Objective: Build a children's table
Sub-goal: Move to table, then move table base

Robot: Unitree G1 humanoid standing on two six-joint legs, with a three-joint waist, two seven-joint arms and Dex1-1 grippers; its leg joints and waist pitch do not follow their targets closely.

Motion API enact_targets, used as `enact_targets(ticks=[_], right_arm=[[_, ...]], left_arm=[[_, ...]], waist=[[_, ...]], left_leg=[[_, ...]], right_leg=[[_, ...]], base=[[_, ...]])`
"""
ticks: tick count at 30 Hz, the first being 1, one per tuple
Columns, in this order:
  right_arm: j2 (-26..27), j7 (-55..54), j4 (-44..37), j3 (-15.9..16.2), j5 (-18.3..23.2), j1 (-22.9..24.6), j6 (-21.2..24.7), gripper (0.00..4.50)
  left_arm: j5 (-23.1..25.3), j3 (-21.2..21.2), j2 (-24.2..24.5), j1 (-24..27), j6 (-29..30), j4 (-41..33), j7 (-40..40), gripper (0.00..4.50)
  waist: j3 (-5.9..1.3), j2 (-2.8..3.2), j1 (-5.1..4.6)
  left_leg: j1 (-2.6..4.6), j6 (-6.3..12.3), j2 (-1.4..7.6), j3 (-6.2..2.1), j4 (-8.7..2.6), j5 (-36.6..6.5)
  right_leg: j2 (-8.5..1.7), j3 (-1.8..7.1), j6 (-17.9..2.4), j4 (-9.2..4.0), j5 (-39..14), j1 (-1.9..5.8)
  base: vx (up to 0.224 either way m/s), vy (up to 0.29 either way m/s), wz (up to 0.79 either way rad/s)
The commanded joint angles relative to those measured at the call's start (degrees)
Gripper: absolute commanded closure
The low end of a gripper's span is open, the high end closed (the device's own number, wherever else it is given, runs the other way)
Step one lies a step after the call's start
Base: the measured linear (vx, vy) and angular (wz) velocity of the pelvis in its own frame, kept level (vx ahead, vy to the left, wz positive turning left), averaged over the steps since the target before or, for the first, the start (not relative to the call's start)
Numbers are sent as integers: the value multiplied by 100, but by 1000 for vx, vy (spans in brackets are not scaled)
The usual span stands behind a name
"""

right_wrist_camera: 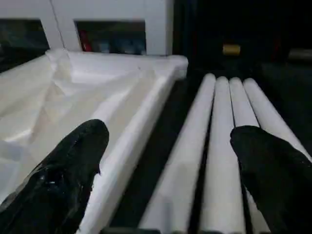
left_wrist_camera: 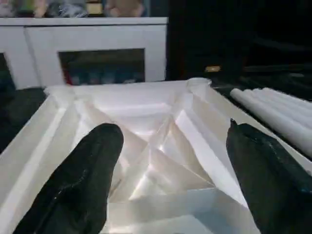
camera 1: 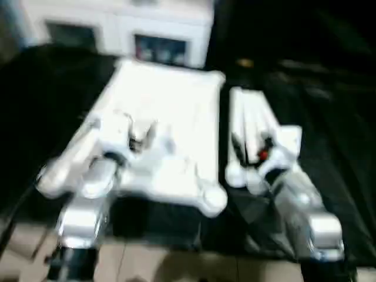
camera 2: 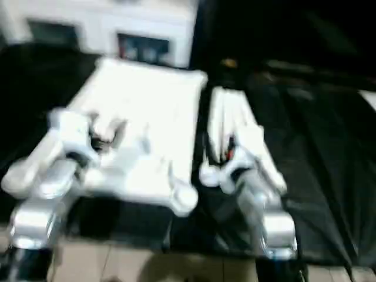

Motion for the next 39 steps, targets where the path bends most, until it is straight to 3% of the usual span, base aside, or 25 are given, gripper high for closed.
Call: enact_targets(ticks=[1, 2, 4, 5, 6, 7, 8, 10, 11, 12, 14, 16, 18, 19, 20, 21, 22, 23, 25, 26, 29, 30, 32, 34, 39], right_arm=[[-54, 199, 4, 164, 94, -55, 58, 0], [-129, 359, 26, 202, 115, -97, 59, 0], [-278, 633, 60, 249, 132, -153, 41, 0], [-415, 891, 101, 281, 175, -207, 53, 0], [-415, 891, 101, 281, 175, -207, 53, 0], [-538, 1098, 144, 302, 204, -242, 63, 0], [-840, 1573, 211, 407, 239, -297, 85, 0], [-1145, 2007, 244, 509, 253, -329, 98, 0], [-1485, 2473, 261, 615, 285, -349, 102, 0], [-1598, 2638, 263, 647, 303, -351, 99, 0], [-1804, 2942, 264, 717, 329, -356, 105, 0], [-2068, 3307, 153, 836, 358, -282, 148, 0], [-2329, 3663, -4, 965, 393, -161, 183, 0], [-2485, 3793, -50, 1077, 311, -98, 115, 0], [-2514, 3820, -67, 1096, 308, -83, 121, 0], [-2639, 3948, -140, 1168, 297, -18, 141, 0], [-2639, 3948, -140, 1168, 297, -18, 141, 0], [-2707, 4037, -212, 1178, 316, 38, 175, 0], [-2726, 4061, -241, 1177, 318, 60, 185, 0], [-2762, 4085, -316, 1182, 332, 101, 211, 0], [-2819, 4142, -549, 1218, 426, 207, 337, 0], [-2858, 4182, -632, 1262, 438, 248, 380, 0], [-2897, 4221, -662, 1305, 427, 273, 396, 0], [-2953, 4224, -644, 1358, 328, 283, 342, 0], [-3010, 4295, -684, 1393, 260, 300, 386, 0]], left_arm=[[-93, 69, 116, 34, 0, 17, -269, 63], [-78, -2, 237, 15, -61, 54, -461, 63], [-169, -138, 407, -44, -53, 133, -900, 63], [-218, -276, 553, -112, -101, 207, -1279, 63], [-218, -276, 553, -112, -101, 207, -1279, 63], [-290, -366, 630, -179, -131, 275, -1549, 63], [-340, -548, 747, -323, -285, 414, -2014, 63], [-378, -736, 817, -456, -382, 557, -2463, 63], [-518, -945, 876, -586, -271, 689, -3056, 63], [-613, -1006, 895, -622, -151, 724, -3309, 63], [-618, -1142, 943, -723, -79, 841, -3610, 63], [-521, -1470, 1124, -792, 69, 914, -4055, 63], [-459, -1806, 1347, -822, 273, 978, -4551, 63], [-366, -1985, 1473, -838, 242, 1067, -4804, 80], [-344, -2021, 1498, -842, 235, 1087, -4851, 90], [-259, -2154, 1589, -872, 214, 1196, -5054, 98], [-259, -2154, 1589, -872, 214, 1196, -5054, 98], [-187, -2213, 1622, -927, 235, 1298, -5151, 101], [-153, -2232, 1634, -952, 243, 1338, -5172, 125], [-121, -2253, 1644, -999, 249, 1411, -5160, 136], [-70, -2273, 1661, -1076, 241, 1570, -5126, 145], [-95, -2281, 1674, -1106, 257, 1608, -5193, 145], [-105, -2280, 1675, -1121, 280, 1620, -5211, 176], [-55, -2305, 1679, -1137, 259, 1661, -5228, 180], [82, -2360, 1619, -1154, 295, 1749, -5214, 226]], waist=[[-353, 328, -236], [-256, 401, -262], [-243, 324, -270], [-222, 293, -207], [-178, 246, -178], [-163, 197, -183], [-175, 180, -137], [-174, 175, -117], [-211, 128, -79], [-236, 140, -31], [-238, 161, -13], [-253, 157, 27], [-313, 180, 44], [-331, 153, 49], [-334, 172, 45], [-335, 251, 47], [-333, 225, 42], [-333, 266, 47], [-327, 269, 47], [-315, 332, 54], [-294, 313, 54], [-284, 343, 66], [-284, 344, 55], [-283, 373, 47], [-295, 368, 36]], left_leg=[[160, -514, 519, -163, -821, 1842], [217, -408, 508, -127, -838, 565], [156, -345, 436, -47, -813, 53], [137, -320, 394, 62, -838, -676], [191, -290, 394, 182, -872, -1522], [188, -230, 398, 231, -891, -1796], [229, -145, 442, 365, -906, -2075], [226, -103, 456, 400, -921, -2049], [198, -32, 488, 497, -926, -1579], [196, 40, 500, 581, -935, -1216], [130, 86, 515, 654, -951, -971], [128, 82, 538, 702, -944, -996], [90, 129, 534, 720, -898, -399], [89, 179, 523, 733, -880, -216], [74, 268, 507, 749, -862, 16], [84, 306, 510, 754, -848, 109], [87, 335, 515, 762, -845, 119], [81, 347, 527, 760, -845, 110], [91, 301, 546, 769, -849, 1], [101, 244, 554, 769, -855, -105], [122, 144, 562, 782, -881, -430], [127, 111, 561, 785, -884, -501], [124, 69, 569, 778, -898, -585], [125, 27, 569, 773, -902, -636], [126, 32, 571, 774, -900, -636]], right_leg=[[123, -225, -1149, 195, 666, 348], [-89, -263, -753, -13, -394, 339], [-217, -230, -806, -145, -378, 422], [-290, -183, -845, -224, -707, 449], [-347, -152, -851, -330, -1401, 376], [-387, -131, -839, -382, -1760, 374], [-448, -105, -810, -450, -2380, 326], [-461, -108, -778, -474, -2498, 339], [-490, -84, -800, -453, -2236, 365], [-506, -71, -898, -432, -1962, 389], [-497, -63, -991, -399, -1781, 420], [-492, -59, -942, -405, -1948, 407], [-459, -55, -1064, -292, -1162, 445], [-446, -59, -1105, -281, -897, 454], [-427, -60, -1235, -240, -458, 463], [-424, -65, -1363, -217, -219, 461], [-418, -70, -1406, -219, -168, 468], [-425, -73, -1504, -197, -137, 484], [-414, -77, -1562, -213, -284, 495], [-413, -77, -1576, -219, -445, 485], [-397, -72, -1468, -282, -1007, 482], [-398, -68, -1408, -306, -1229, 471], [-397, -73, -1361, -318, -1418, 468], [-398, -75, -1317, -328, -1527, 457], [-385, -76, -1299, -332, -1441, 447]], base=[[-39, 132, -10], [-39, 132, -10], [-65, 95, 5], [-74, 67, 7], [-67, 4, 18], [-45, -46, 22], [-45, -46, 22], [-33, -55, 14], [-31, -52, 11], [-15, -56, 10], [-7, -63, 3], [4, -32, -1], [37, -59, -3], [64, -78, -4], [0, 0, 0], [0, 0, 0], [0, 0, 0], [0, 0, 0], [0, 0, 0], [0, 0, 0], [0, 0, 0], [0, 0, 0], [0, 0, 0], [0, 0, 0], [0, 0, 0]])
